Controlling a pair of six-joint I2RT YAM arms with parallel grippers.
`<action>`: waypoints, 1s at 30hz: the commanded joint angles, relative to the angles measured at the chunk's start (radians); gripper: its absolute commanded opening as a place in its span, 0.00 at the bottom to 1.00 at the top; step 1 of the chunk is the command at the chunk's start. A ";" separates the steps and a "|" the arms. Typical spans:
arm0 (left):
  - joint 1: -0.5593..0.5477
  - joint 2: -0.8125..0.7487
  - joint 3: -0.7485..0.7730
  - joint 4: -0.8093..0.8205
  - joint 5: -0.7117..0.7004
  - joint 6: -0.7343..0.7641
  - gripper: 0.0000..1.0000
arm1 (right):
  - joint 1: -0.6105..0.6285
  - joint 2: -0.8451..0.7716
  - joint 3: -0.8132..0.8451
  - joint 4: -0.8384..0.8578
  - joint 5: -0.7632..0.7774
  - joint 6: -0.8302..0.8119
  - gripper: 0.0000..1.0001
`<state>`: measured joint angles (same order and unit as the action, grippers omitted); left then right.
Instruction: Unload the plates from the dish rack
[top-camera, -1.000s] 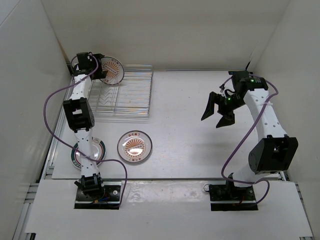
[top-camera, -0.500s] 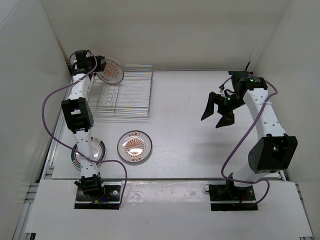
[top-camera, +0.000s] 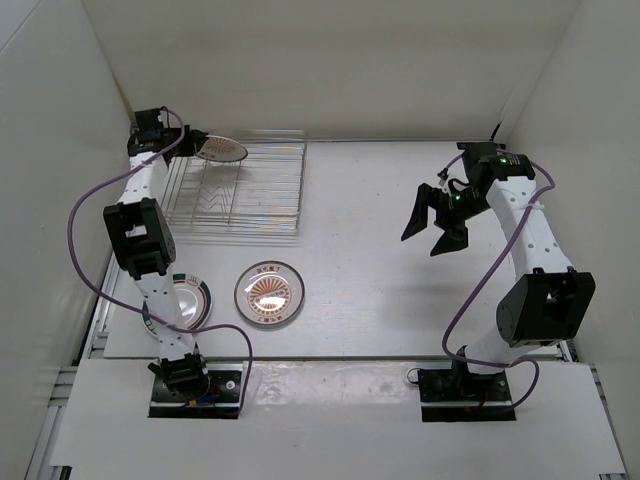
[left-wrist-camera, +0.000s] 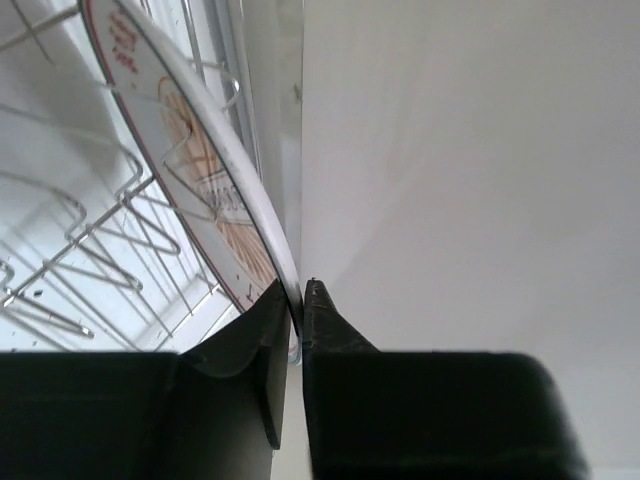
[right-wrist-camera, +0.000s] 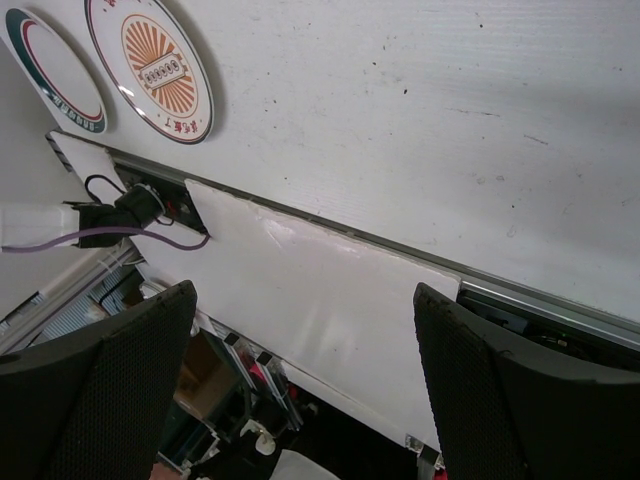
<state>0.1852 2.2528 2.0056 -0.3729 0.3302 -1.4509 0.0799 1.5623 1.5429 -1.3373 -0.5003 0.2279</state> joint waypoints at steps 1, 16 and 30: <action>0.000 -0.139 -0.077 -0.055 0.047 0.038 0.08 | -0.002 0.008 0.031 -0.045 -0.014 -0.016 0.90; -0.022 -0.430 0.091 -0.310 -0.080 0.099 0.00 | -0.003 0.018 0.022 -0.048 -0.020 -0.013 0.90; -1.076 -0.631 -0.097 -0.831 -1.010 1.217 0.00 | -0.005 0.045 -0.001 -0.046 -0.057 -0.015 0.90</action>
<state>-0.6571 1.6386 1.9495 -1.0954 -0.2527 -0.6075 0.0795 1.6043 1.5414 -1.3373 -0.5289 0.2272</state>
